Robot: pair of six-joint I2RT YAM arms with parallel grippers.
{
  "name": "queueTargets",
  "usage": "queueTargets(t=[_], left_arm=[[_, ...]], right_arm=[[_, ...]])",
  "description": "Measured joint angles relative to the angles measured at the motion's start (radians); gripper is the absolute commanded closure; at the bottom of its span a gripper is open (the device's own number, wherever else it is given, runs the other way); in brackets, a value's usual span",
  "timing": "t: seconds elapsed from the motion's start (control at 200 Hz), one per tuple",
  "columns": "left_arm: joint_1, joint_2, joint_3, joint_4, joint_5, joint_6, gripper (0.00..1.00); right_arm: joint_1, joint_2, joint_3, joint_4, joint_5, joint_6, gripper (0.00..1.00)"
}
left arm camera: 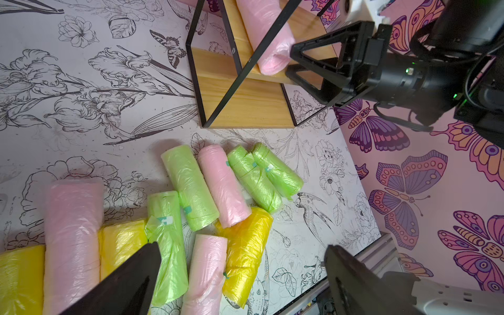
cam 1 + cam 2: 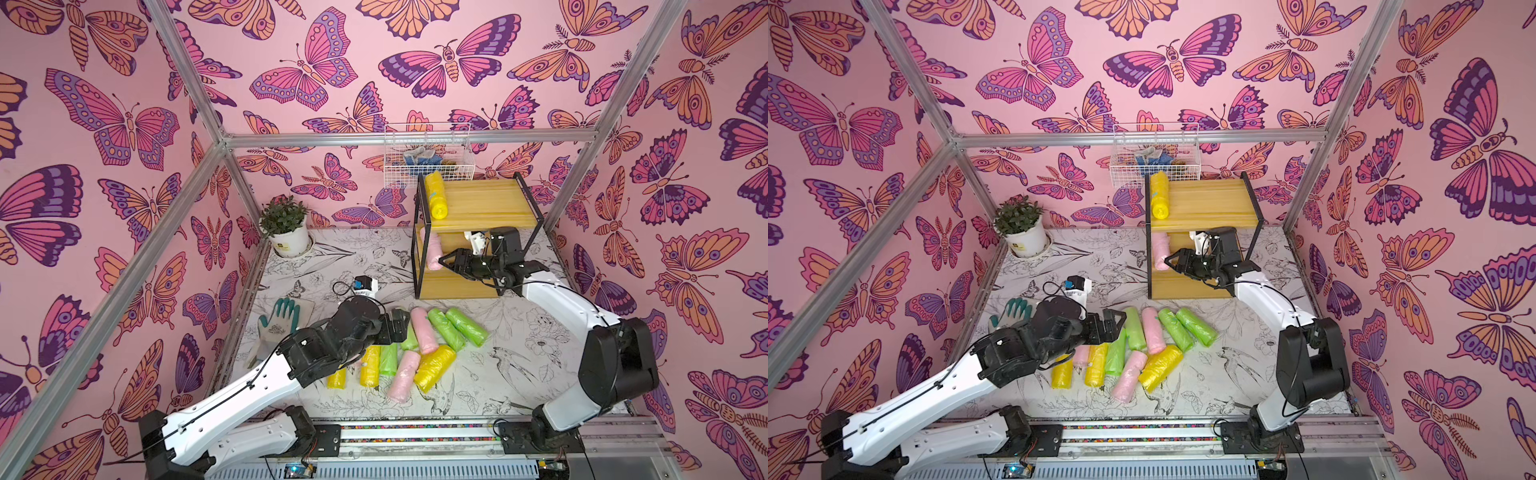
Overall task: Sort the rolls of trash bags by color and place them on the shelf
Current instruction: Place the roll of trash bags on the shelf, then pick up the roll of trash bags from the center of the board.
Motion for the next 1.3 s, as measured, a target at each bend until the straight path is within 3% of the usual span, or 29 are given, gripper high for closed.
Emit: queueTargets(t=[0.441,0.756,0.891,0.981,1.302], left_arm=[[0.000,0.004,0.000,0.000,0.007,0.000,0.00],[0.000,0.031,0.000,0.000,0.018,-0.002,0.00],[0.000,0.040,-0.002,0.001,0.030,-0.005,0.00],[0.000,0.044,-0.005,0.004,0.033,-0.008,0.00],[0.000,0.054,-0.026,0.016,0.035,-0.020,0.00]], right_arm=[[0.000,-0.229,-0.180,-0.105,0.035,-0.059,0.38],[0.000,-0.440,-0.412,-0.196,0.151,-0.103,0.37],[0.000,-0.460,-0.499,-0.229,0.227,-0.103,0.35],[0.000,-0.459,-0.523,-0.260,0.271,-0.110,0.23],[0.000,-0.399,-0.483,-0.356,0.395,-0.216,0.22]])
